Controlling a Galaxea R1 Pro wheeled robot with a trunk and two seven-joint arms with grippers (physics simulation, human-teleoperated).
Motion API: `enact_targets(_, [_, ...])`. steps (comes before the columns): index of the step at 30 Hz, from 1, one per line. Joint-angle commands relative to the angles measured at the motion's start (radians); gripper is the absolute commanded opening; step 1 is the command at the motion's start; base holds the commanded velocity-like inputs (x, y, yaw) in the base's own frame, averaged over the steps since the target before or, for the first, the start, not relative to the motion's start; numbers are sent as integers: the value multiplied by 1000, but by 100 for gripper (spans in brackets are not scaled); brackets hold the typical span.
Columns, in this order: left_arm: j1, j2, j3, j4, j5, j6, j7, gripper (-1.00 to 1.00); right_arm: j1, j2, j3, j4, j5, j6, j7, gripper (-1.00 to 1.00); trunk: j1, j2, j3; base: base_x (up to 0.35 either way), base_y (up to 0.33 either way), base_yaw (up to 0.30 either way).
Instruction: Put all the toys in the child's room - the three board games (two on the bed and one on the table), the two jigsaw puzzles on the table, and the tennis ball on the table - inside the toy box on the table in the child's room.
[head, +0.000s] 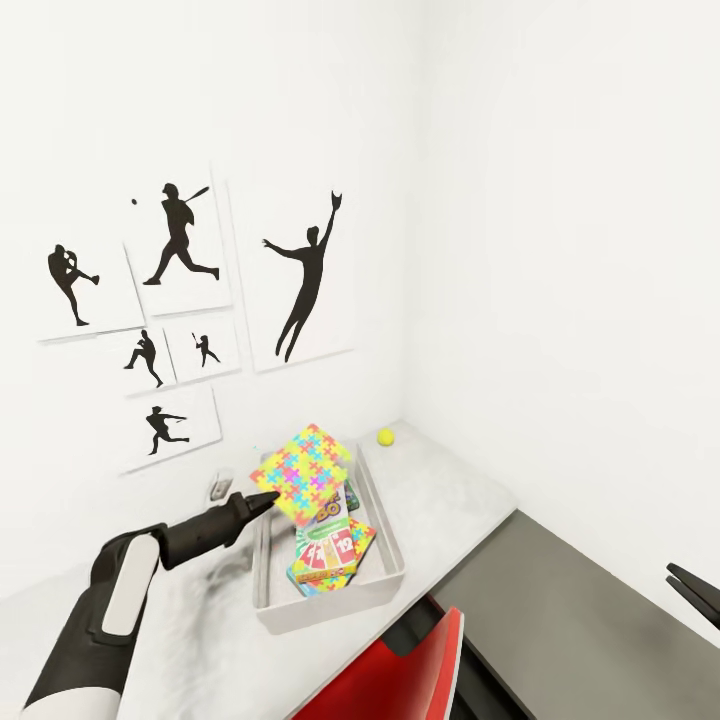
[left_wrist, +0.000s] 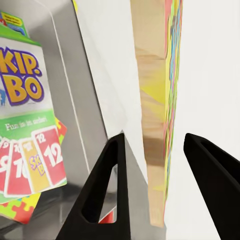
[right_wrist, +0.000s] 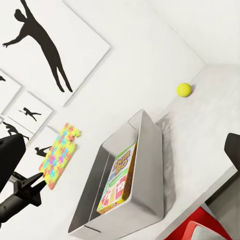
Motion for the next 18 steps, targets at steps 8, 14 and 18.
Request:
enact_targets(8, [-1,-101,3,-69,-7,5,194,-100,0,0,0,-1,-4,6,1,100,1,-2,-2,0,0,0])
enact_targets(14, [-2,-128,4,-83,-5,-45,256,-100,0,0,-1,-1,-4,7,3,100,1,-2,-2,0,0,0])
enact_targets(18, [-4,-149,3,-85,17,-147,286,-100,0,1,-1,-1,-5,8,1,100,1,-2,-2,0,0,0])
